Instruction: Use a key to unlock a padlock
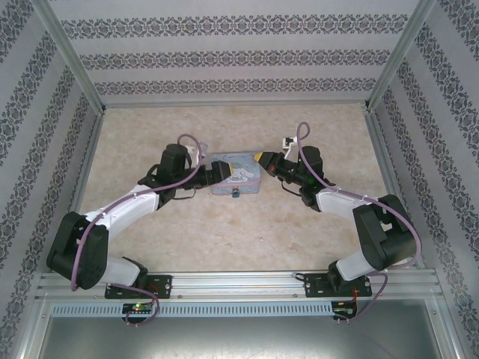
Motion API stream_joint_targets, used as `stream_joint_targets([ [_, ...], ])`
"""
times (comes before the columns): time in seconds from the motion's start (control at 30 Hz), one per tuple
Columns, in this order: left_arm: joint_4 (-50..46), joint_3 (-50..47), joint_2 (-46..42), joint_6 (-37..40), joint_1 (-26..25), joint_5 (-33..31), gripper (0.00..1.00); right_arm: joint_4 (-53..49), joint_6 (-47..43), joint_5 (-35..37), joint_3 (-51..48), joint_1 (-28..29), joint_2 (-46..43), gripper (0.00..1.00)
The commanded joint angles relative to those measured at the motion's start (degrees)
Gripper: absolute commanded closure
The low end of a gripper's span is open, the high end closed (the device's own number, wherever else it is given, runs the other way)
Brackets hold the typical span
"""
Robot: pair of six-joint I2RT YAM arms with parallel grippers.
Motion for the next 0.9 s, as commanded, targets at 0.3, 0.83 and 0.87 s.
stream_joint_targets([
  [0.3,2.8,-3.1,8.5,6.2,-9.5,-9.4,0.17,-4.0,-1.7,5.8,4.9,3.7,5.5,1.0],
  [0.83,13.8,-5.5,16.9,8.7,-9.9,-12.7,0.22,-2.4,0.7,8.3,8.5,4.6,12.7,1.0],
  [0.87,14.4,-5.7,17.3,8.9,-9.9,-13.1,0.22,-2.4,0.8,8.5,8.7,4.6,13.0,1.0],
])
